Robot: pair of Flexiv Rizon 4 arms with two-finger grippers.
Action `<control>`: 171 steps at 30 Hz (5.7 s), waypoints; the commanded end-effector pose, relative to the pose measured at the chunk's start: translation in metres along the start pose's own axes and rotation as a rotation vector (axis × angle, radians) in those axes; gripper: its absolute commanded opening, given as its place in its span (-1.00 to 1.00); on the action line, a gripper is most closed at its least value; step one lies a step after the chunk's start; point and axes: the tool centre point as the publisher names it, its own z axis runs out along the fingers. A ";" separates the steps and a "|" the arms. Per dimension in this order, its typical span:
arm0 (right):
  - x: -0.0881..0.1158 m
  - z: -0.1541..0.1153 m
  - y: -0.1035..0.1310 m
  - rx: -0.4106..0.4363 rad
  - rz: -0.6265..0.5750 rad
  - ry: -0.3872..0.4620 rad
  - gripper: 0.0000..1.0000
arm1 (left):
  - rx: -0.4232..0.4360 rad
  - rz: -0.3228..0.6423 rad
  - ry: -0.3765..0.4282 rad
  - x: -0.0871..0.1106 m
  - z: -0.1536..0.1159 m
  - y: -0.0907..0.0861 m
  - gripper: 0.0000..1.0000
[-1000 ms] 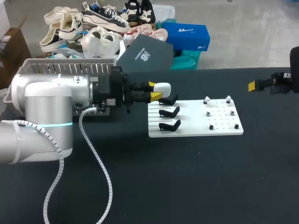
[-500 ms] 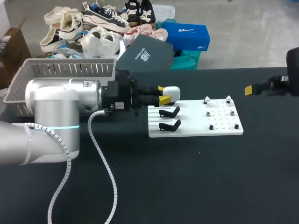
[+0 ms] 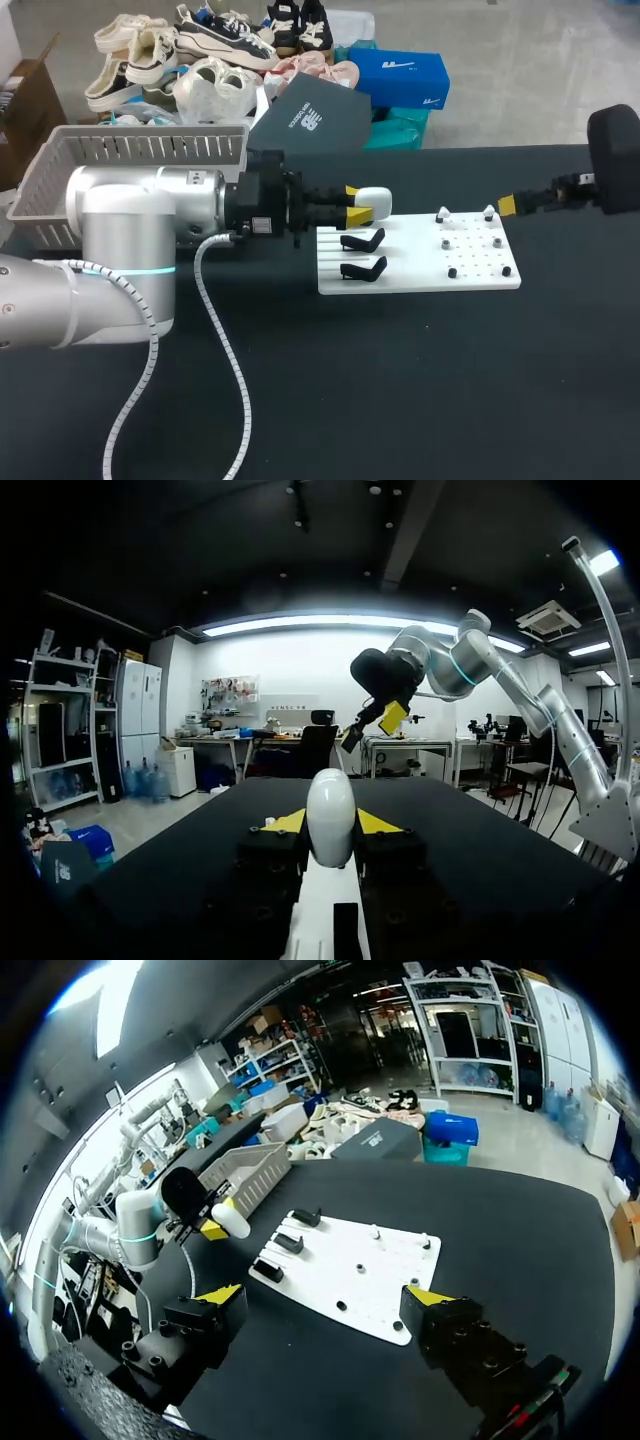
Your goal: Pick up each earbud case from the left stands, insert the matching earbuds, close the lid, and place the case in the box.
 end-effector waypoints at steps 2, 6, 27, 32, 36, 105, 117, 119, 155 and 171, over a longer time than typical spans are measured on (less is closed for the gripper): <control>-0.009 0.025 0.017 0.029 -0.020 0.017 1.00 | 0.003 0.000 0.000 0.000 0.000 0.001 -1.00; -0.013 0.036 0.027 0.034 -0.027 0.022 1.00 | 0.003 0.000 0.000 0.000 0.000 0.001 -1.00; -0.019 0.082 0.070 0.001 -0.098 0.073 1.00 | 0.003 0.000 0.000 0.000 0.000 0.001 -1.00; -0.021 0.089 0.074 -0.007 -0.109 0.089 1.00 | 0.003 0.000 0.000 0.000 0.000 0.001 -1.00; -0.023 0.093 0.078 -0.014 -0.119 0.103 1.00 | 0.003 0.000 0.000 0.000 0.000 0.001 -1.00; -0.036 0.126 0.082 0.010 -0.124 0.155 1.00 | 0.003 0.000 0.000 0.000 0.000 0.001 -1.00; -0.048 0.120 0.084 0.023 -0.138 0.137 1.00 | 0.003 0.000 0.000 0.000 0.000 0.001 -1.00; -0.054 0.119 0.084 0.036 -0.154 0.129 1.00 | 0.003 0.000 0.000 0.000 0.000 0.001 -1.00; -0.039 0.097 -0.070 0.782 -0.213 0.432 1.00 | 0.003 0.000 0.000 0.000 0.000 0.001 -1.00; -0.012 0.106 -0.100 0.808 -0.156 0.495 0.15 | 0.003 0.000 0.000 0.000 0.000 0.001 -1.00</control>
